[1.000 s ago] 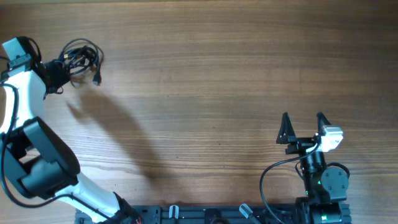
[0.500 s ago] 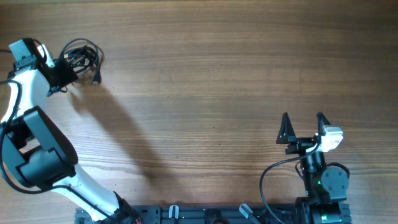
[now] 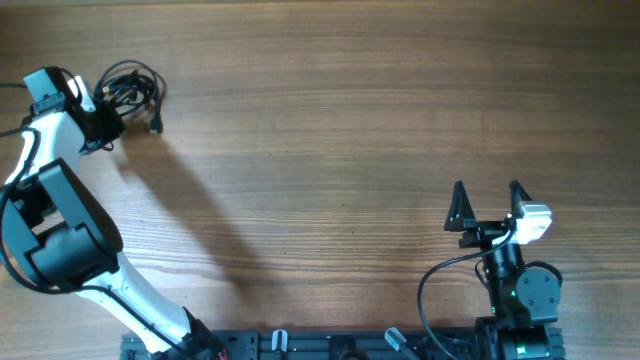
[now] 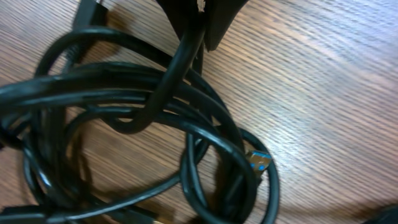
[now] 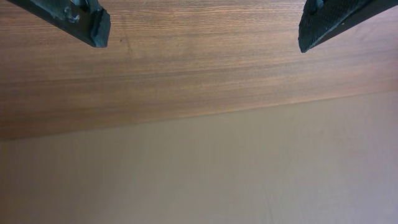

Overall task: Untangle cables
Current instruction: 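Close the left gripper on a loop of the black cable bundle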

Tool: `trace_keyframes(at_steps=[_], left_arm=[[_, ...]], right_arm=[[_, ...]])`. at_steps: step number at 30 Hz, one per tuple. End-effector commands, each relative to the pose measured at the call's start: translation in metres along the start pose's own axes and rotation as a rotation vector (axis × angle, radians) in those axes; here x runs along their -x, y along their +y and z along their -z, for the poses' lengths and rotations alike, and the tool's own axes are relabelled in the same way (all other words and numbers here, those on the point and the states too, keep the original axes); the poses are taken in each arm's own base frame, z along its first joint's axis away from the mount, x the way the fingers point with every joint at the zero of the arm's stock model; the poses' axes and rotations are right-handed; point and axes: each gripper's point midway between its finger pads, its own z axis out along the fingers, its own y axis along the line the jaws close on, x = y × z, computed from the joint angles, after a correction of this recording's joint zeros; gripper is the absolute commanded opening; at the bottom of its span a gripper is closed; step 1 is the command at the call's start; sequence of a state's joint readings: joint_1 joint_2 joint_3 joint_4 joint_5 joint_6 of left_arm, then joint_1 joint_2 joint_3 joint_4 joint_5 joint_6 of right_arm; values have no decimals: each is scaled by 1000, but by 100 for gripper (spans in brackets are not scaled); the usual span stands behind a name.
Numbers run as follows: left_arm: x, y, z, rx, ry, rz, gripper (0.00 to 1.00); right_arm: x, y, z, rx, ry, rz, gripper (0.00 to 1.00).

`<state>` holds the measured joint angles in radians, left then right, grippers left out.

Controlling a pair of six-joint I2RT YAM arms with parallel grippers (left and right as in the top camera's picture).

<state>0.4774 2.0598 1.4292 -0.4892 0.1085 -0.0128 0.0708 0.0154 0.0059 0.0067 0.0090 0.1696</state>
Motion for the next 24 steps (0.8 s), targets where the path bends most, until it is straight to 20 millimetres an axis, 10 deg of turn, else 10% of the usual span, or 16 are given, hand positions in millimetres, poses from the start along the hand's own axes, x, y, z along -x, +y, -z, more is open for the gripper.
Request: trace_keyframes(at_steps=[1,7,15,24], left_arm=[[15,-23,29,-106,-43,87,4],[33,-63,118,-264,-129,185,4],[-59,-120,153,-293,195,159,4],[-146,-239,189,-576,468,-65,4]], right_arm=[[1,-3,0,-18,-6,11,100],[1,-3,0,-18,-6,11,100],[1,-3,0,-18,-6,11,100],[1,-3,0,-18,-6,11,100]])
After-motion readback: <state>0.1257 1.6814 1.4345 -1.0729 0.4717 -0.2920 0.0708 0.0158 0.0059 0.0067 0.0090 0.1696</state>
